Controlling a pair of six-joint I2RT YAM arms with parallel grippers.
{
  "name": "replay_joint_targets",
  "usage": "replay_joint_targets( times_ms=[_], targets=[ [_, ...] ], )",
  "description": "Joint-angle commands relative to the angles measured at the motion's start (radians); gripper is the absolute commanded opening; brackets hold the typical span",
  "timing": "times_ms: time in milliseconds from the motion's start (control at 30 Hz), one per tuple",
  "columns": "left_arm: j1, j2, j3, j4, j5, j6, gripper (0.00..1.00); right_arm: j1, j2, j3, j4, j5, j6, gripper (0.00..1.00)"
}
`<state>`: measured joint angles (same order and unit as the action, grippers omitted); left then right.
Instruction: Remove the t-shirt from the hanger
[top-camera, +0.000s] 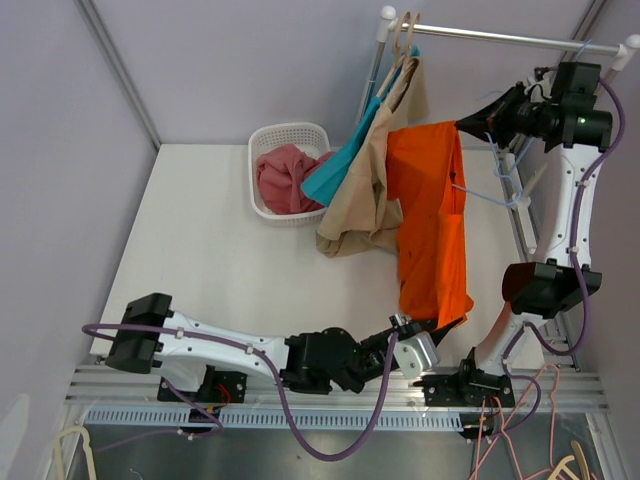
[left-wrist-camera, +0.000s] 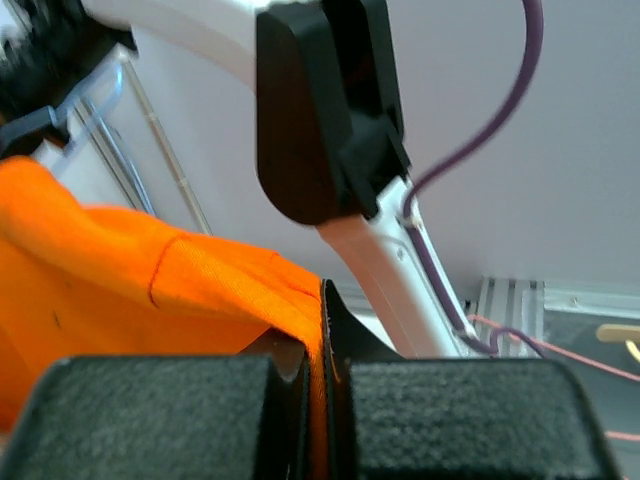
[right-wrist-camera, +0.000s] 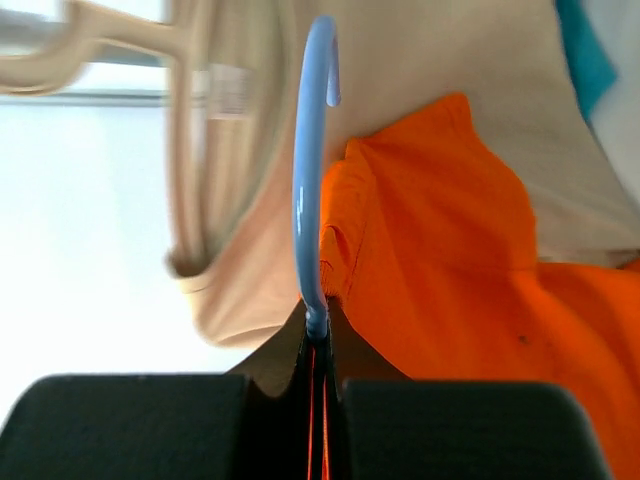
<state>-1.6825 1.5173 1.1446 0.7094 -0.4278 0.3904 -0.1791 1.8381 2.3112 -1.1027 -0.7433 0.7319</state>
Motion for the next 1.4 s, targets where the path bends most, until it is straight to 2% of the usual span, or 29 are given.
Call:
replay_joint_targets(
  times_ms=[0, 100, 133, 167, 200, 267, 333, 367, 533, 733, 767, 867, 900, 1000, 1033, 1100, 1200, 1233, 1267, 1300, 1367],
  targets=[
    [-0.066, -0.008, -0.026, -0.008, 0.122, -0.085, 0.01, -0.043, 0.061, 0.164, 0.095, -0.108, 0.041, 0.0],
    [0.012, 0.038, -0.003, -0.078, 0.031, -0.215, 0.01, -0.045, 0.026, 0.2, -0.032, -0.026, -0.064, 0.0],
    [0.091, 0.037, -0.003, -0.111, 0.034, -0.273, 0.01, -0.045, -0.008, 0.168, -0.048, 0.001, -0.092, 0.0],
    [0.136, 0.034, 0.004, -0.148, 0.032, -0.403, 0.01, -0.045, -0.108, 0.118, -0.037, 0.03, -0.116, 0.0],
    [0.182, 0.026, 0.015, -0.2, 0.038, -0.476, 0.01, -0.046, -0.172, -0.021, -0.019, 0.06, -0.149, 0.0],
    [0.308, 0.026, 0.085, -0.382, 0.054, -0.636, 0.01, -0.048, -0.367, -0.161, 0.039, 0.143, -0.175, 0.0],
    [0.428, 0.041, 0.131, -0.544, 0.113, -0.717, 0.0, -0.045, -0.478, -0.299, 0.021, 0.243, -0.213, 0.0],
    [0.458, 0.05, 0.205, -0.586, 0.116, -0.757, 0.01, -0.039, -0.582, -0.346, 0.018, 0.263, -0.222, 0.0],
    [0.579, 0.118, 0.331, -0.668, 0.109, -0.736, 0.01, -0.007, -0.818, -0.582, -0.062, 0.386, -0.284, 0.0],
    [0.613, 0.165, 0.429, -0.74, 0.159, -0.731, 0.01, 0.02, -0.999, -0.693, -0.06, 0.476, -0.282, 0.0],
    [0.615, 0.153, 0.428, -0.737, 0.182, -0.736, 0.01, 0.018, -1.007, -0.69, -0.048, 0.498, -0.288, 0.0],
    [0.613, 0.124, 0.422, -0.731, 0.366, -0.742, 0.01, 0.018, -1.007, -0.673, 0.03, 0.593, -0.318, 0.0],
    [0.613, 0.1, 0.426, -0.717, 0.559, -0.722, 0.01, 0.02, -0.996, -0.662, 0.059, 0.637, -0.322, 0.0],
    [0.61, 0.035, 0.468, -0.783, 0.85, -0.697, 0.01, 0.02, -0.91, -0.618, 0.11, 0.671, -0.338, 0.0],
    [0.606, 0.011, 0.478, -0.801, 0.889, -0.688, 0.01, 0.02, -0.892, -0.616, 0.13, 0.682, -0.338, 0.0],
    [0.587, -0.069, 0.492, -0.868, 0.903, -0.665, 0.01, 0.018, -0.84, -0.636, 0.226, 0.688, -0.332, 0.0],
    [0.596, -0.133, 0.575, -1.097, 0.795, -0.634, 0.01, 0.017, -0.762, -0.651, 0.367, 0.651, -0.345, 0.0],
    [0.607, -0.156, 0.645, -1.233, 0.726, -0.618, 0.01, 0.015, -0.731, -0.621, 0.385, 0.632, -0.348, 0.0],
    [0.624, -0.158, 0.731, -1.299, 0.716, -0.613, 0.01, 0.007, -0.691, -0.586, 0.386, 0.604, -0.348, 0.0],
    [0.679, -0.155, 0.833, -1.356, 0.722, -0.61, 0.01, -0.026, -0.597, -0.54, 0.359, 0.561, -0.353, 0.0],
    [0.746, -0.131, 0.932, -1.474, 0.747, -0.62, 0.01, -0.037, -0.515, -0.419, 0.343, 0.489, -0.358, 0.0]
  ],
)
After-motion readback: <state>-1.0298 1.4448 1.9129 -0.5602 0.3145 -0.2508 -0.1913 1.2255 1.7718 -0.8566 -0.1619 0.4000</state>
